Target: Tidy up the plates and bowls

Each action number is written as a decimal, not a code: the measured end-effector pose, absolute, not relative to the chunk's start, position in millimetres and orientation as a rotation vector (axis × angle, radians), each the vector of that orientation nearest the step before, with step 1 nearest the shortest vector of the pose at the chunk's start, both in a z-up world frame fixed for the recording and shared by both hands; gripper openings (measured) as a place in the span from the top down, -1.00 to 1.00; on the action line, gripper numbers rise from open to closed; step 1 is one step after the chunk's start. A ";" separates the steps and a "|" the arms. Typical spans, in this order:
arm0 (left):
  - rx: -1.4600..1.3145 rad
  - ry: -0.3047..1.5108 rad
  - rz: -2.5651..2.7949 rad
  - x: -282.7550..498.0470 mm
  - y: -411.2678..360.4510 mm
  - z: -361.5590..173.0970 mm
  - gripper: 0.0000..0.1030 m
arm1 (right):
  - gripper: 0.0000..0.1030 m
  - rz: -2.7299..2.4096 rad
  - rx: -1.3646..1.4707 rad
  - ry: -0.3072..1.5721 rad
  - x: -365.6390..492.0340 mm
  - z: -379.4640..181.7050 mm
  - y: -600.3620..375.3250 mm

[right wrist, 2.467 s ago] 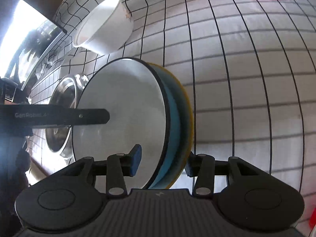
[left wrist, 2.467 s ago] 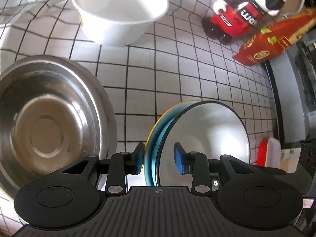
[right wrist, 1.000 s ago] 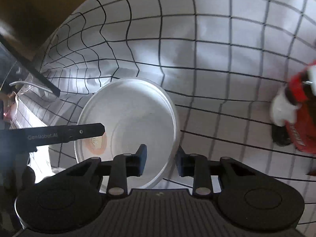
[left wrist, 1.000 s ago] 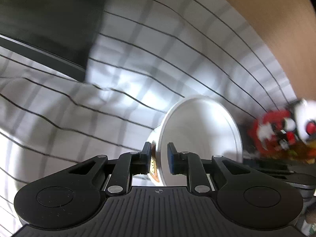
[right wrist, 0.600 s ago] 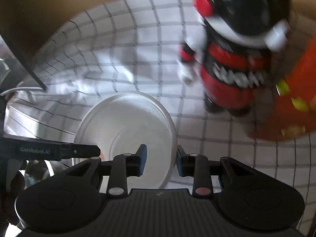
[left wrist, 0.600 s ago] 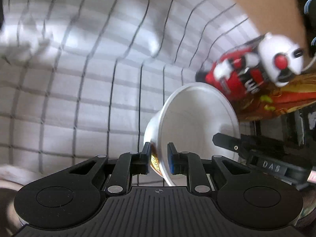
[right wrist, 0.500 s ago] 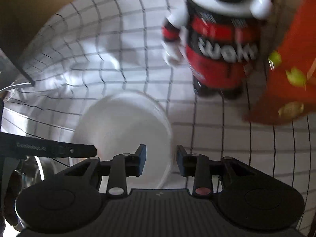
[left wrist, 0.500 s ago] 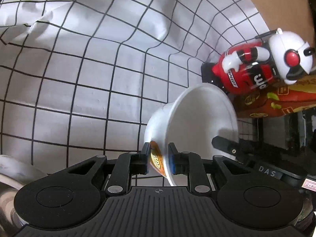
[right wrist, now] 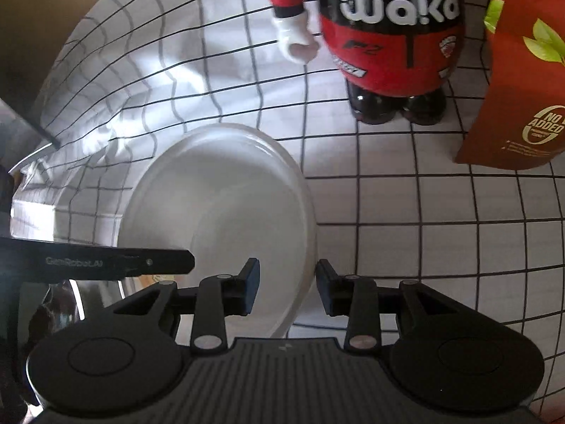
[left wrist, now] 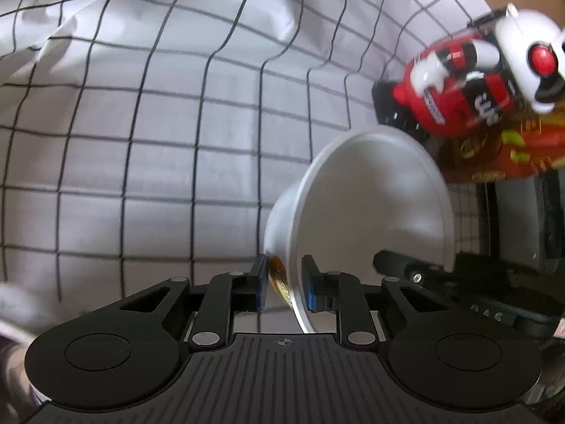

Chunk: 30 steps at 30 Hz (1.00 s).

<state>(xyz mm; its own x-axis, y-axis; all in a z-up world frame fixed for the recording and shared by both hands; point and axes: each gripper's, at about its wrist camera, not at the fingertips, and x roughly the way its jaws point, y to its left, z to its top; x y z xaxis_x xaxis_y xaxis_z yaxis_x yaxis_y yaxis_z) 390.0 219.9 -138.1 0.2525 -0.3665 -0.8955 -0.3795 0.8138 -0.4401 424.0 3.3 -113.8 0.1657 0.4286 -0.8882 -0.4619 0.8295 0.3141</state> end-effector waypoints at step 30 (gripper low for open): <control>-0.714 1.097 -0.101 286.6 195.2 10.6 0.57 | 0.42 0.741 -0.068 1.000 307.9 9.6 -47.0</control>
<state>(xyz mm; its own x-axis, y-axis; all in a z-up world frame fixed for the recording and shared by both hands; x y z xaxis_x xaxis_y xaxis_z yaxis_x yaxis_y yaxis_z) 286.6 195.2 10.6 0.4752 -0.4130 -0.7770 -0.2642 0.7753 -0.5737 307.9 -47.0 9.6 0.3208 0.5337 -0.7825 -0.5932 0.7572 0.2733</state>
